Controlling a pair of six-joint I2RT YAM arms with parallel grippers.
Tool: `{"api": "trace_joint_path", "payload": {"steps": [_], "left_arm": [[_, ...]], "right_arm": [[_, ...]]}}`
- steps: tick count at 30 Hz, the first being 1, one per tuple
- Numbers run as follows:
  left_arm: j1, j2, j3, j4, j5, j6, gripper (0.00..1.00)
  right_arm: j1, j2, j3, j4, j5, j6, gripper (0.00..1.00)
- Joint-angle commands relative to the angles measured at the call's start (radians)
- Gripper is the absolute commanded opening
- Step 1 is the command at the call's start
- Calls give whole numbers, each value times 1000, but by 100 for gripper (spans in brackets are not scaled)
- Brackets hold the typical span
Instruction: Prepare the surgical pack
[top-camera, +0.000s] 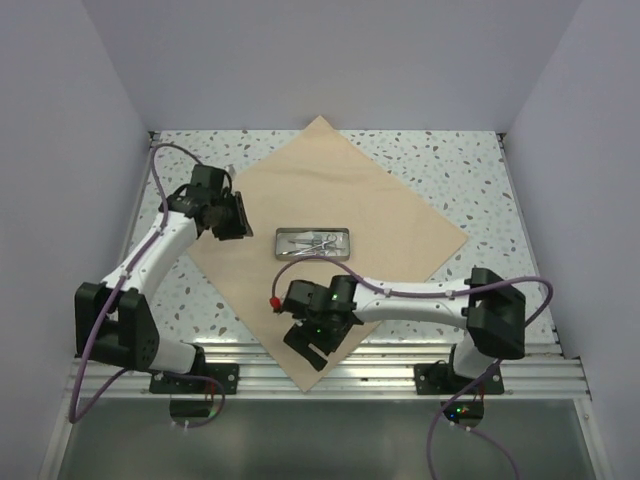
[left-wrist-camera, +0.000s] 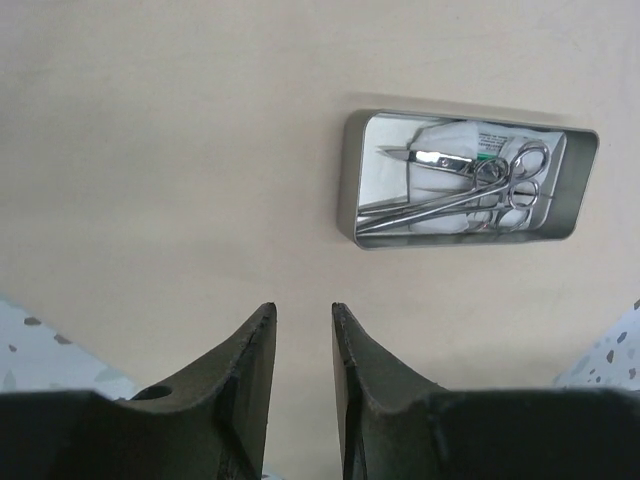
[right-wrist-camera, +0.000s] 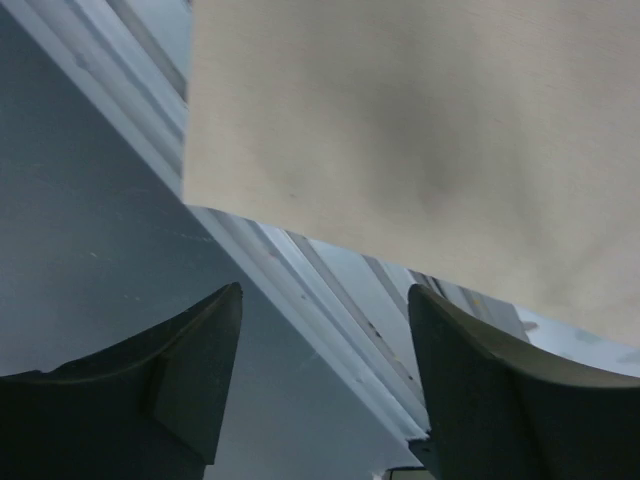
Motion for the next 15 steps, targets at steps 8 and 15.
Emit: {"api": "trace_joint_path", "payload": {"steps": [8, 15], "left_arm": [[28, -143, -140, -45, -73, -130, 32], [28, -190, -183, -44, -62, -134, 31]], "right_arm": [[197, 181, 98, 156, -27, -5, 60], [270, 237, 107, 184, 13, 24, 50]]}}
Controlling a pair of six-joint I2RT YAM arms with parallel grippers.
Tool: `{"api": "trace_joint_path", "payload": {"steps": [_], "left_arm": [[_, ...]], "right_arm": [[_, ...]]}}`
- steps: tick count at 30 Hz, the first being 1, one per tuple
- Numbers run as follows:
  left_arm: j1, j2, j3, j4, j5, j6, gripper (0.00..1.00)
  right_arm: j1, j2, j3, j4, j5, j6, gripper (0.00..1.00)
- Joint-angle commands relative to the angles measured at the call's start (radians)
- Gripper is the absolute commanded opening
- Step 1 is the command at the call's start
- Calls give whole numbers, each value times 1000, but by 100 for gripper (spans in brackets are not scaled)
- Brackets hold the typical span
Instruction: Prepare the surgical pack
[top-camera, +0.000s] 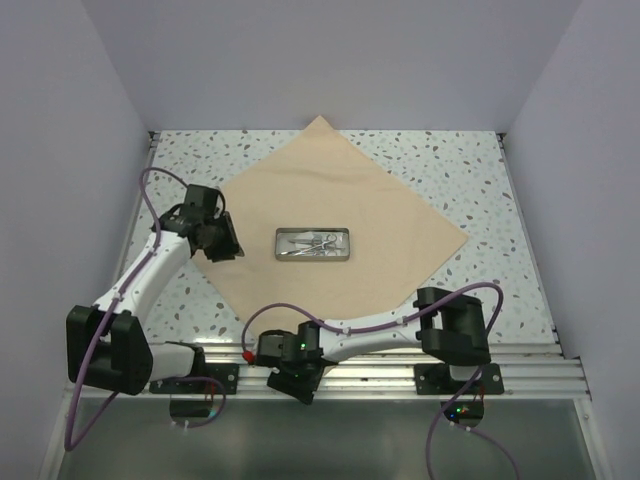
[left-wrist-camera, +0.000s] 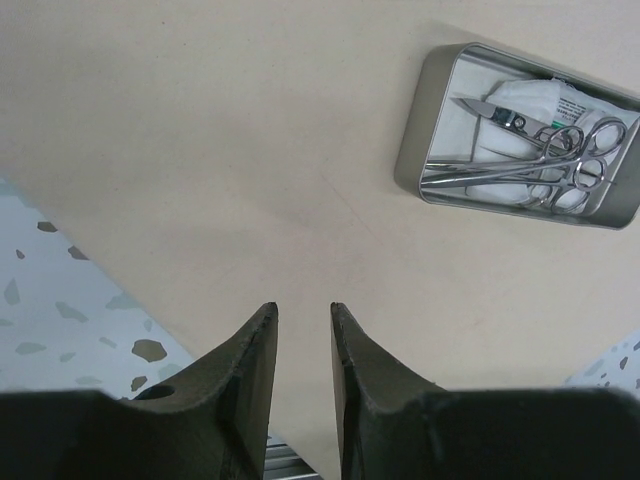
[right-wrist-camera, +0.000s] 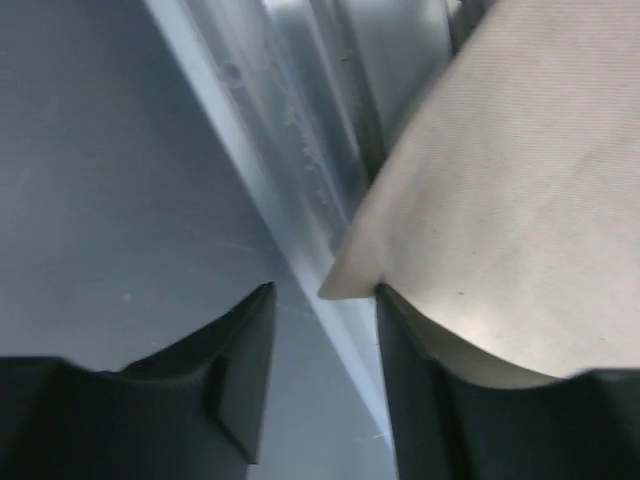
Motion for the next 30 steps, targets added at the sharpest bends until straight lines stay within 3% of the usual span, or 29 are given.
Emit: {"api": "trace_joint_path", "payload": {"steps": [1, 12, 14, 15, 20, 26, 30], "left_arm": [[7, -50, -18, 4, -9, -25, 31], [7, -83, -42, 1, -8, -29, 31], [7, -81, -46, 1, -9, -27, 31], [8, -81, -45, 3, -6, -27, 31], [7, -77, -35, 4, -8, -24, 31], [7, -54, -9, -3, -9, -13, 31], [7, -31, 20, -16, -21, -4, 31]], "right_arm": [[17, 11, 41, 39, 49, 27, 45], [25, 35, 68, 27, 140, 35, 41], [25, 46, 78, 17, 161, 43, 30], [25, 49, 81, 1, 178, 50, 18], [25, -9, 53, -37, 294, 116, 1], [-4, -130, 30, -91, 434, 162, 0], [-93, -202, 52, -138, 502, 155, 0]]}}
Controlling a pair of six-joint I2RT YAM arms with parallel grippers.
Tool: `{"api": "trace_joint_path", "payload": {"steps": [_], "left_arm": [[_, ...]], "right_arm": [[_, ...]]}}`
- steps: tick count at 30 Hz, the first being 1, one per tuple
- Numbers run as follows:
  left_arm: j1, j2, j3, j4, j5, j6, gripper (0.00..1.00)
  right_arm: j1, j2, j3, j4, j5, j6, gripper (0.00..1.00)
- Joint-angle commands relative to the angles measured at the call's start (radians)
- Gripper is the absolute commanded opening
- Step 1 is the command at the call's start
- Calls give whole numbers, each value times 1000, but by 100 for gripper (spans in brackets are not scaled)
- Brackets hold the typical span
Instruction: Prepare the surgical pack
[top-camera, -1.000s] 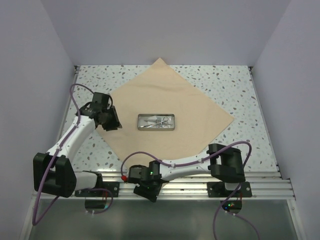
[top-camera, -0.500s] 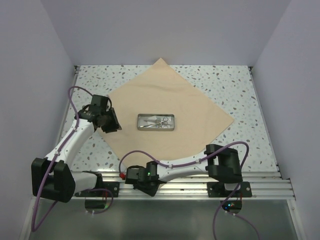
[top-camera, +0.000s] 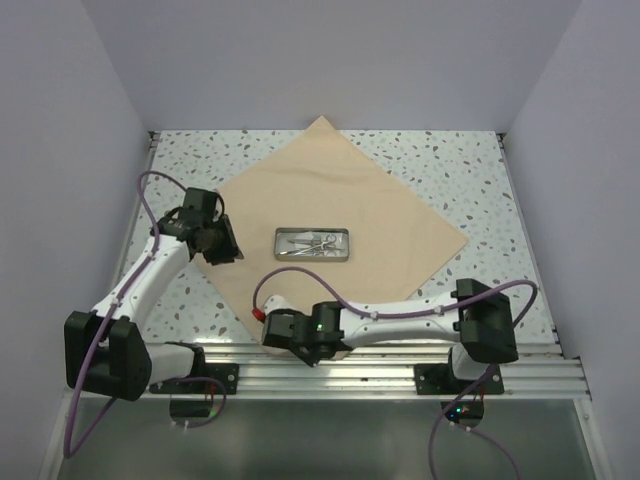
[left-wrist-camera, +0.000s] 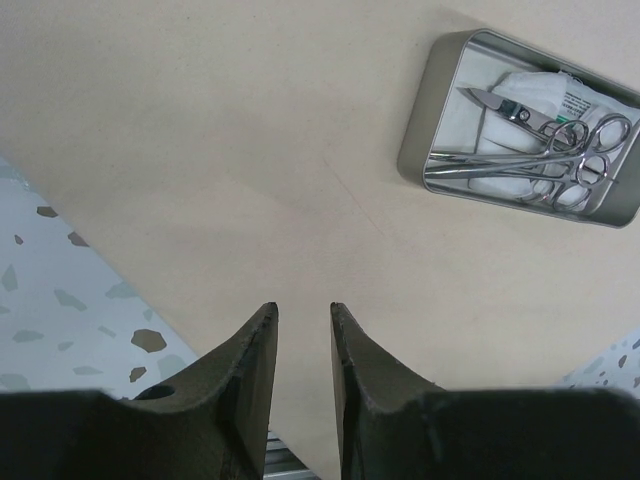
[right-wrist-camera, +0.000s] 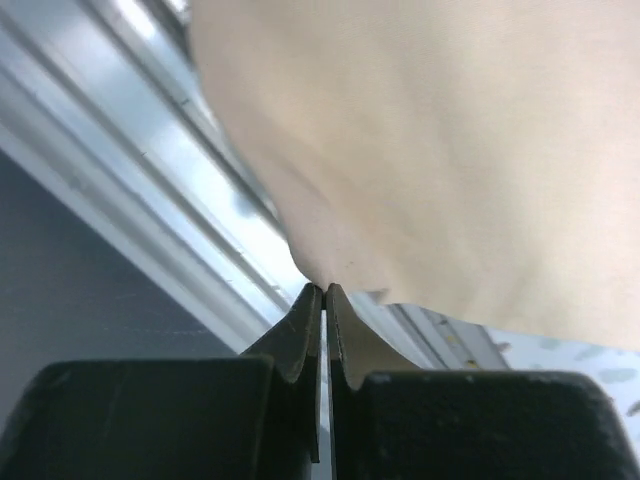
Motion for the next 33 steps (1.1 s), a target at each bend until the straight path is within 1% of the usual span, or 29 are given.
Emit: {"api": "trace_joint_path", "payload": {"steps": [1, 2, 3, 5, 6, 8, 9, 10, 12, 13, 15, 16, 18, 19, 20, 22, 29, 33], "left_arm": [[7, 14, 63, -12, -22, 12, 31], [7, 16, 69, -15, -24, 19, 31], [7, 19, 77, -17, -28, 20, 31], [7, 24, 91, -20, -27, 29, 31], [7, 30, 97, -20, -24, 35, 31], [7, 37, 114, -27, -27, 46, 30], [7, 38, 123, -32, -44, 51, 30], [7, 36, 143, -35, -56, 54, 30], [7, 31, 170, -43, -88, 72, 31], [7, 33, 202, -44, -119, 81, 31], [8, 50, 241, -75, -183, 101, 32], [8, 54, 270, -90, -197, 114, 33], [8, 70, 282, -93, -214, 120, 33], [8, 74, 285, -93, -214, 120, 33], [10, 79, 284, -93, -214, 120, 33], [10, 99, 285, -93, -206, 118, 33], [16, 165, 310, -100, -202, 124, 33], [17, 194, 318, -96, -180, 124, 32]], "right_arm": [[-98, -104, 47, -68, 138, 8, 0], [-128, -123, 61, -74, 149, -6, 0], [-191, -128, 96, -73, 152, -38, 0], [-256, -130, 141, -53, 159, -82, 0], [-320, -105, 167, -45, 162, -109, 0], [-379, -61, 275, -43, 161, -187, 0], [-430, 2, 317, -42, 158, -239, 0], [-454, 36, 404, -46, 158, -260, 0], [-519, 133, 489, -56, 153, -312, 0], [-544, 171, 571, -59, 140, -320, 0], [-605, 238, 666, -85, 127, -339, 0], [-621, 316, 775, -102, 132, -346, 0], [-658, 379, 869, -131, 130, -368, 0], [-670, 405, 942, -138, 133, -368, 0], [-682, 450, 972, -152, 126, -370, 0], [-713, 476, 1015, -152, 127, -376, 0], [-782, 496, 984, -28, 77, -379, 0], [-805, 571, 1070, -20, 77, -389, 0]]}}
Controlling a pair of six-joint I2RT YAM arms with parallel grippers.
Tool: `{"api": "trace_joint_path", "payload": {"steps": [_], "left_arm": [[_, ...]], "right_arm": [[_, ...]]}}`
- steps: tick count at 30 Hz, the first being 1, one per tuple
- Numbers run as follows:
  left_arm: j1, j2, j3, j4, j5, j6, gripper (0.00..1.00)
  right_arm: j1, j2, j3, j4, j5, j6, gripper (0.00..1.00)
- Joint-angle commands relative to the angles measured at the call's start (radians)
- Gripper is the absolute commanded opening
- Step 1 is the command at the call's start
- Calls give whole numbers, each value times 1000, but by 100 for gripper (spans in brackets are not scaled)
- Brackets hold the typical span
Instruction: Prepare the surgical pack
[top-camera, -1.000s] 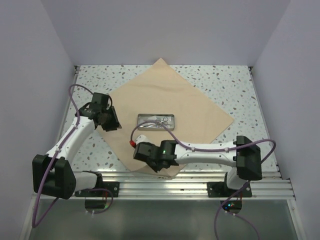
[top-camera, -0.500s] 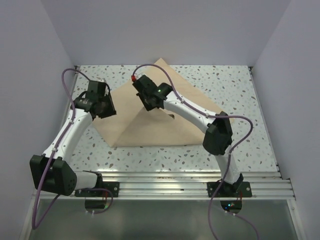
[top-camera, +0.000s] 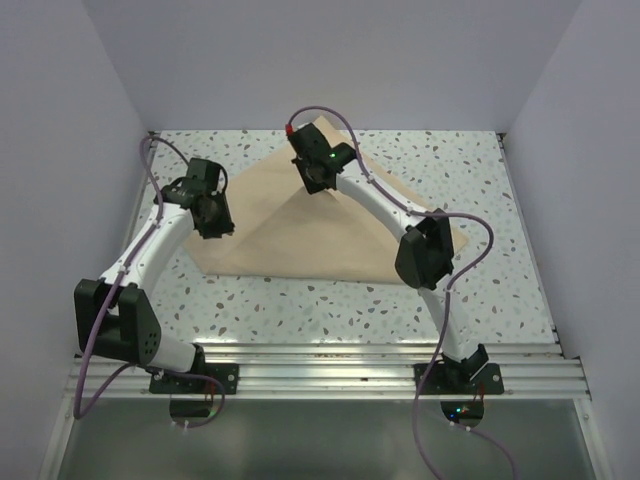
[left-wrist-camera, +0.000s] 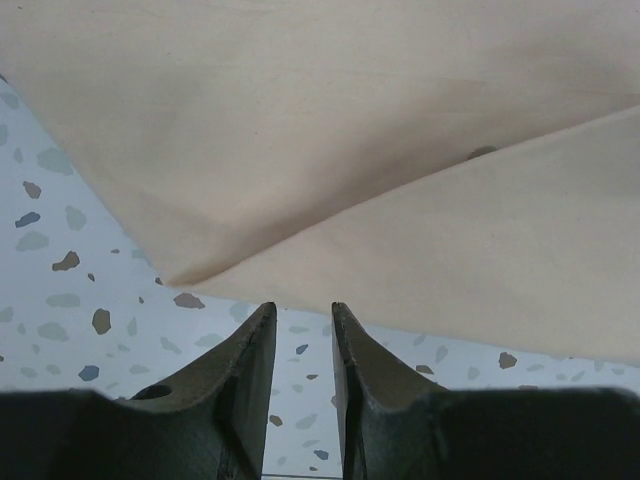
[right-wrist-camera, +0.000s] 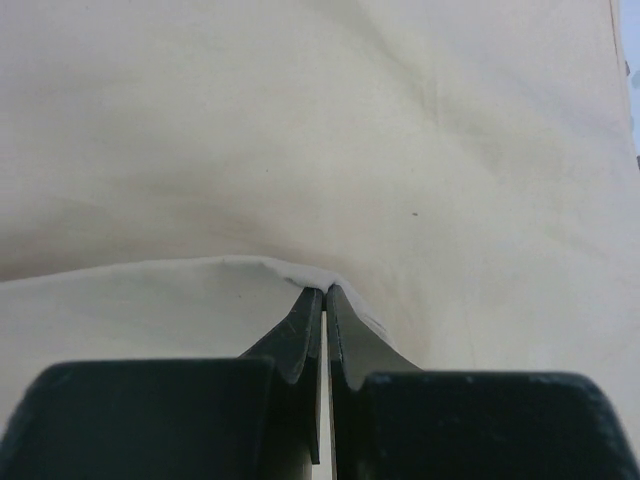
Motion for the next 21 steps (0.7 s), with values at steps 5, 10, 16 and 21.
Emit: {"api": "trace_joint_path", "payload": {"steps": [5, 10, 16, 21], "left_arm": [[9, 21, 53, -7, 2, 31, 32], [12, 24, 48, -7, 7, 38, 32], [15, 29, 39, -4, 18, 34, 32], [15, 32, 30, -1, 24, 33, 31]], "right_arm": [[-26, 123, 186, 62, -37, -29, 0], [-36, 154, 197, 92, -39, -23, 0], [-46, 186, 201, 154, -16, -39, 0], [-62, 235, 261, 167, -3, -48, 0]]}}
